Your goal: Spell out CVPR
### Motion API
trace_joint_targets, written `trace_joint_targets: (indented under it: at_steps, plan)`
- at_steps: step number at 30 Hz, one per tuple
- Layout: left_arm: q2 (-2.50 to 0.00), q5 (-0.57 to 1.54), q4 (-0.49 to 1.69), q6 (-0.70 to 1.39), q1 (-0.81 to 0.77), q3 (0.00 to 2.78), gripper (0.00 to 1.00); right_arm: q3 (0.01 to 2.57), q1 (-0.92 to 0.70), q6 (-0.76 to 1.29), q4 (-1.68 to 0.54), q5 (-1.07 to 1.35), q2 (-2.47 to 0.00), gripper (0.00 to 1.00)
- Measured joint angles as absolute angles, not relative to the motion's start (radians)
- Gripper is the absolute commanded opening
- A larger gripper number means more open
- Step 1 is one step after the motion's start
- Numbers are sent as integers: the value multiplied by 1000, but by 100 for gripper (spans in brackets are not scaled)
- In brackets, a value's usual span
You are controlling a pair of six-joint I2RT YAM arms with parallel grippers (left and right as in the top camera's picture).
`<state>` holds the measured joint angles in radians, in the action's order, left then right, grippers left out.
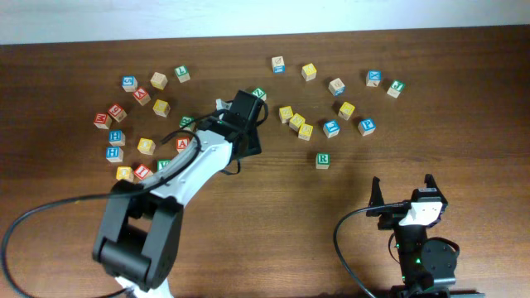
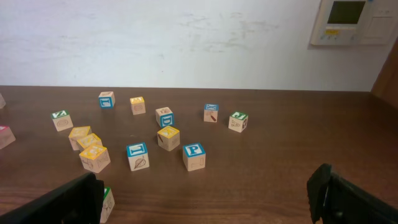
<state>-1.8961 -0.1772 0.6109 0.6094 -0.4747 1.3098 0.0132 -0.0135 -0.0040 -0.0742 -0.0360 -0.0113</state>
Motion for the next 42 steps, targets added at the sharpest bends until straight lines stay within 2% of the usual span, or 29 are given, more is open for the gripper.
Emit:
trace_joint_targets:
  at_steps: [4,9,12,15,19,22,28,33,38,39,42]
  plan:
    - [-1945,-175,577,683,-475,1310,61,13,-14,-4,-74,-36,-11,98]
    - [-1994,-173,534,705,-476,1310,46,13,-14,-4,-74,-36,-11,98]
    - [-1994,-192,520,708,-476,1310,45,13,-14,-4,-74,-36,-11,98]
    - [-2018,-192,515,709,-476,1310,37,13,-14,-4,-74,-36,-11,98]
    - [-2030,-196,514,707,-476,1310,36,13,-14,-4,-74,-36,-11,98]
    - [-2031,-196,513,705,-476,1310,28,13,-14,-4,-74,-36,-11,98]
    - [-2015,-195,556,703,-476,1310,28,13,-14,-4,-74,-36,-11,98]
    - [-1852,-195,659,703,-476,1309,28,13,-14,-4,-74,-36,-11,98]
    - [-1723,-191,847,672,-476,1312,40,13,-14,-4,-74,-36,-11,98]
    - [-1724,-191,841,662,-476,1312,43,13,-14,-4,-74,-36,-11,98]
    - [-1745,-169,743,651,-476,1312,44,13,-14,-4,-74,-36,-11,99]
